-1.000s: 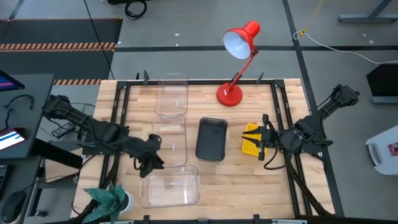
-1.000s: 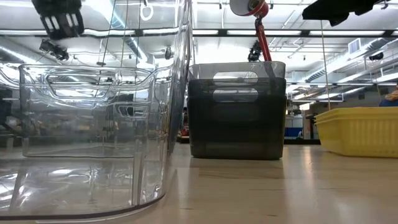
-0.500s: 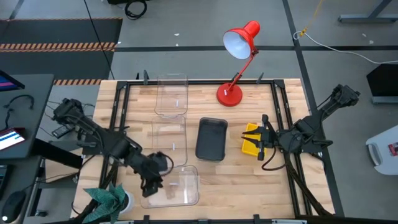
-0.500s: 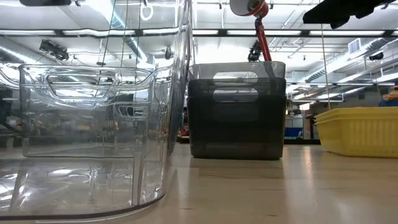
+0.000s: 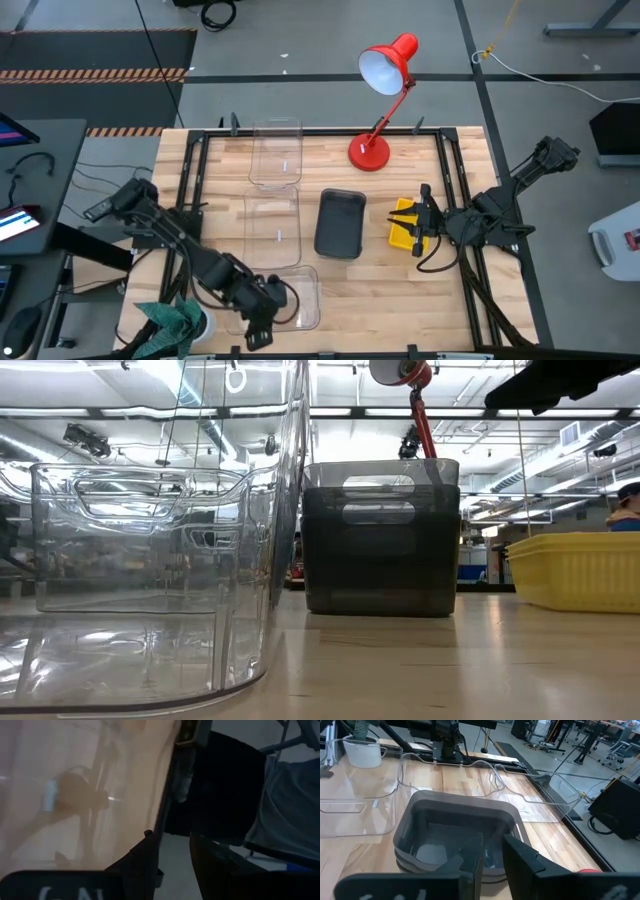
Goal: Stack baskets by color
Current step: Stack the bottom transparent bin on the middle transparent bin
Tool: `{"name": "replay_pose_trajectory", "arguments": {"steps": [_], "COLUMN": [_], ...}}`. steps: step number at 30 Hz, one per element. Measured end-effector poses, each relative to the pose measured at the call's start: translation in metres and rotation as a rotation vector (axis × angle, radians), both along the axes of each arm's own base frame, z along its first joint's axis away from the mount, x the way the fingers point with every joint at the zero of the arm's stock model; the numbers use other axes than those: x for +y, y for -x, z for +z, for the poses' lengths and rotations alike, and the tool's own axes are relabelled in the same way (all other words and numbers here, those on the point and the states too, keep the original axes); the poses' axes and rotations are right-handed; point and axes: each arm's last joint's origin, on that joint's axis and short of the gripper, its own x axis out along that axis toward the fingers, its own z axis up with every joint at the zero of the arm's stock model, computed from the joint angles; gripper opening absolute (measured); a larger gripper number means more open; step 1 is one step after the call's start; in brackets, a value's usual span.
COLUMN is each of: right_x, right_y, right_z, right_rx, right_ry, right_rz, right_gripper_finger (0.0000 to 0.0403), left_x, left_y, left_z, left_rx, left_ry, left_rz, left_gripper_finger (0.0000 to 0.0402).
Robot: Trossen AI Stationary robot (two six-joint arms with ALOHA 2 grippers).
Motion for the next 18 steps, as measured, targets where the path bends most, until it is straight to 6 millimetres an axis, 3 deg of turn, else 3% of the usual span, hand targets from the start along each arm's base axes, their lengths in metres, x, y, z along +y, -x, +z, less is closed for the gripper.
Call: {"name": "replay_pose_trajectory", "arguments": {"steps": [12,18], "right_x": [0.000,0.000], "right_y": [0.000,0.000], "right_z": [0.000,0.000], "right_rx": [0.001,0.001], "right_ry": [0.000,0.000], "right_rz": [0.002,0.003], "right_gripper_finger": [0.0077,0.0077], "left_x": [-0.019,-0.019], "left_y": [-0.010,-0.014], "left_z": [-0.017,-0.024], "left_rx": [0.036,0.008], "left_ry": [-0.070,-0.125], "left_rz": [-0.044,-0.006], "left_gripper_finger": [0.0118,0.0158]}}
